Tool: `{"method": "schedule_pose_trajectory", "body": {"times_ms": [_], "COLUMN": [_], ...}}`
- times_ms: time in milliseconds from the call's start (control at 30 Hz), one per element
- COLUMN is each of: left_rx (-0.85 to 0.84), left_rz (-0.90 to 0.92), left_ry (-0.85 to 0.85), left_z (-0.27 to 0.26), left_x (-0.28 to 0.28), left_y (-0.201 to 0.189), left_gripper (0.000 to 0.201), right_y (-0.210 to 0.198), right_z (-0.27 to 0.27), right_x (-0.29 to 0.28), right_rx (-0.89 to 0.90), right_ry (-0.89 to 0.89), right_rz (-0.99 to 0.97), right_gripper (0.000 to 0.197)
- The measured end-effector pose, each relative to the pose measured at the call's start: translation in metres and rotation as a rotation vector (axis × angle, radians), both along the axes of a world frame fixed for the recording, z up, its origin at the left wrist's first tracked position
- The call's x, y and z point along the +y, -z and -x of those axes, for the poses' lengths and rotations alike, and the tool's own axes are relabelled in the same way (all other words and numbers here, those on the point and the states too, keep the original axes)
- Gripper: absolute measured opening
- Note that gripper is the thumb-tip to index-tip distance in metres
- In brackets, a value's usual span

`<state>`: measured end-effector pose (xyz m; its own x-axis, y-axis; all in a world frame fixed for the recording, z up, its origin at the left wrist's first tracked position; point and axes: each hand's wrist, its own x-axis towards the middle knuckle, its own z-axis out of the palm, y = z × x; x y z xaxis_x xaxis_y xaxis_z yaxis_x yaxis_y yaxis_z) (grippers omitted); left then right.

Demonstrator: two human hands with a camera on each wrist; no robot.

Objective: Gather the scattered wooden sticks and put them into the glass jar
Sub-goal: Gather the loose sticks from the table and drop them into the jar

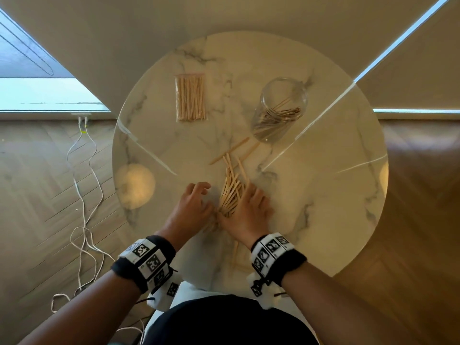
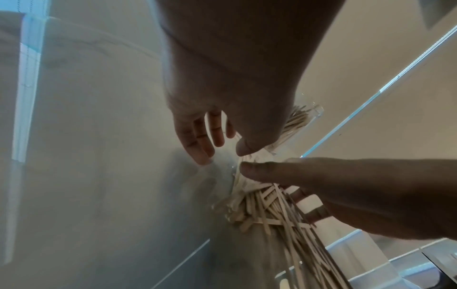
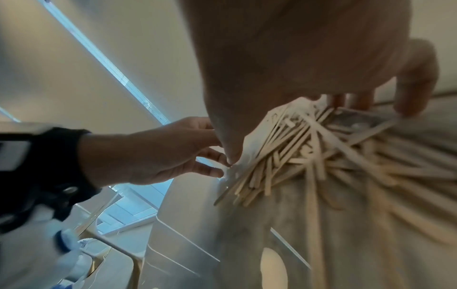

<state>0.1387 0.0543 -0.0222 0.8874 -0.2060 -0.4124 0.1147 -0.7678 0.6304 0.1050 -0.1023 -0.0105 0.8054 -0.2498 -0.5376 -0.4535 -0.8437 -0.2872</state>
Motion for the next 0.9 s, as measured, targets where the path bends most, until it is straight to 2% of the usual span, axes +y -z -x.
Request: {"method": "schedule_pose_trajectory", "body": {"times_ms": [167, 300, 467, 533, 667, 800, 900], "left_rx": [-0.116, -0.157, -0.185, -0.193, -0.183, -0.164, -0.166], "left_rz": [-0.004, 0.020, 0.051, 0.067, 0.078, 0.094, 0.109], "left_ry": [-0.002, -0.037, -0.076, -0.090, -0.109, -0.122, -0.141], "left_z": [0.003, 0.001, -0.001, -0.001, -0.001, -0.001, 0.000], "left_x": [0.018, 0.024, 0.026, 0.025, 0.024, 0.025, 0.025], "left_y": [0.000, 0.004, 0.007, 0.008, 0.009, 0.009, 0.009], "left_gripper": [0.040, 0.038, 0.035, 0.035, 0.034, 0.032, 0.030], "right_y": [0.009, 0.014, 0.026, 0.030, 0.035, 0.039, 0.037], "right_z": [-0.028, -0.029, -0.029, -0.031, -0.033, -0.031, -0.035], "right_x": [0.018, 0.010, 0.002, 0.002, -0.002, -0.004, -0.009], "right_rx": [0.017, -0.110, -0.155, -0.173, -0.220, -0.267, -0.319], "right_ry": [-0.022, -0.052, -0.038, -0.010, -0.069, -0.282, -0.451], "right_rz": [-0.007, -0.011, -0.008, -0.029, 0.029, 0.155, 0.139], "right_gripper": [0.121, 0.089, 0.050, 0.041, 0.030, 0.028, 0.035]}}
